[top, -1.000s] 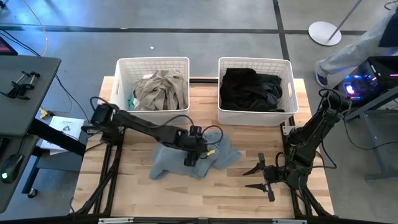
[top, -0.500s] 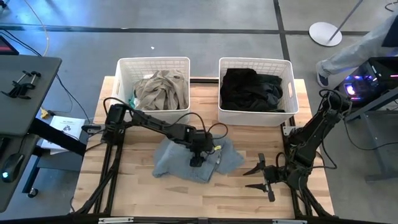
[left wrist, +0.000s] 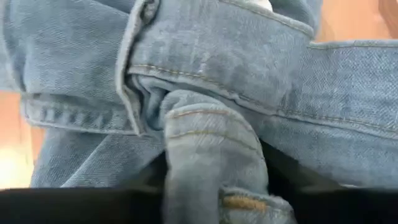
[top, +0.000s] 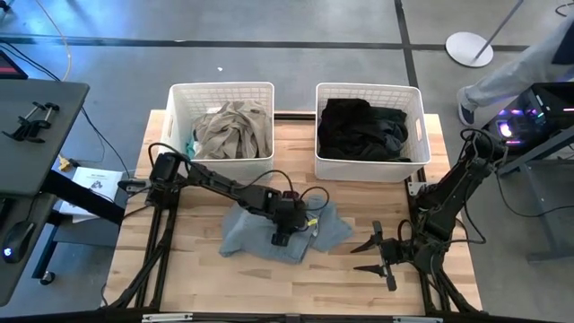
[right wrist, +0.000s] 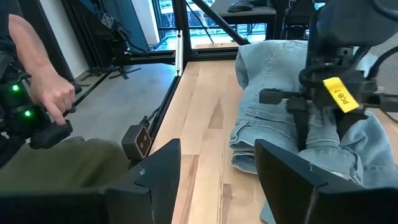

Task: Sort clothes
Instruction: Put the light blue pants into the left white laundry bin

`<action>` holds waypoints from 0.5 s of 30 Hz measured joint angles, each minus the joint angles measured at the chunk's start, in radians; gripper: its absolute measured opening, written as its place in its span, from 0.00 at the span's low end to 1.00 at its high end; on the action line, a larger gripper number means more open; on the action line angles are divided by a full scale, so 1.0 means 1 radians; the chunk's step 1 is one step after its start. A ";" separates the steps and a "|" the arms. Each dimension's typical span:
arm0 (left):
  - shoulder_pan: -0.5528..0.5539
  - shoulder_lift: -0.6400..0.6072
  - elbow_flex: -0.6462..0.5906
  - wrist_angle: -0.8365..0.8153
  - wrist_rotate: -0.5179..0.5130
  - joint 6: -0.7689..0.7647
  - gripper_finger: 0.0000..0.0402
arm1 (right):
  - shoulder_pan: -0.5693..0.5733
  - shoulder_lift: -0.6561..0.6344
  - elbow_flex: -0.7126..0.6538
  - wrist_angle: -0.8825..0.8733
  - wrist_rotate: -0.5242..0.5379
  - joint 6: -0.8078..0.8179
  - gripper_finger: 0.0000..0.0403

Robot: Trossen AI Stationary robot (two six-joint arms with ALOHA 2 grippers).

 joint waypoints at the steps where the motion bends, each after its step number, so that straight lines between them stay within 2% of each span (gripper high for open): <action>1: 0.001 0.000 0.000 0.000 0.006 -0.011 0.29 | 0.000 0.000 0.000 0.000 0.000 0.000 0.48; 2: 0.005 0.000 0.000 0.000 0.023 -0.022 0.22 | 0.000 0.000 0.000 0.000 -0.002 0.000 0.48; 3: 0.009 0.000 0.000 0.000 0.049 -0.031 0.20 | 0.000 0.000 0.000 0.000 -0.006 0.000 0.48; 8: 0.040 0.000 0.004 0.010 0.168 -0.117 0.20 | 0.000 0.000 0.000 0.000 -0.010 0.017 0.48; 10: 0.044 -0.024 0.006 0.002 0.166 -0.137 0.20 | 0.001 0.000 0.000 0.000 -0.015 0.026 0.48; 15: 0.061 -0.171 0.016 -0.070 0.170 -0.215 0.20 | 0.001 0.000 0.000 -0.001 -0.017 0.026 0.48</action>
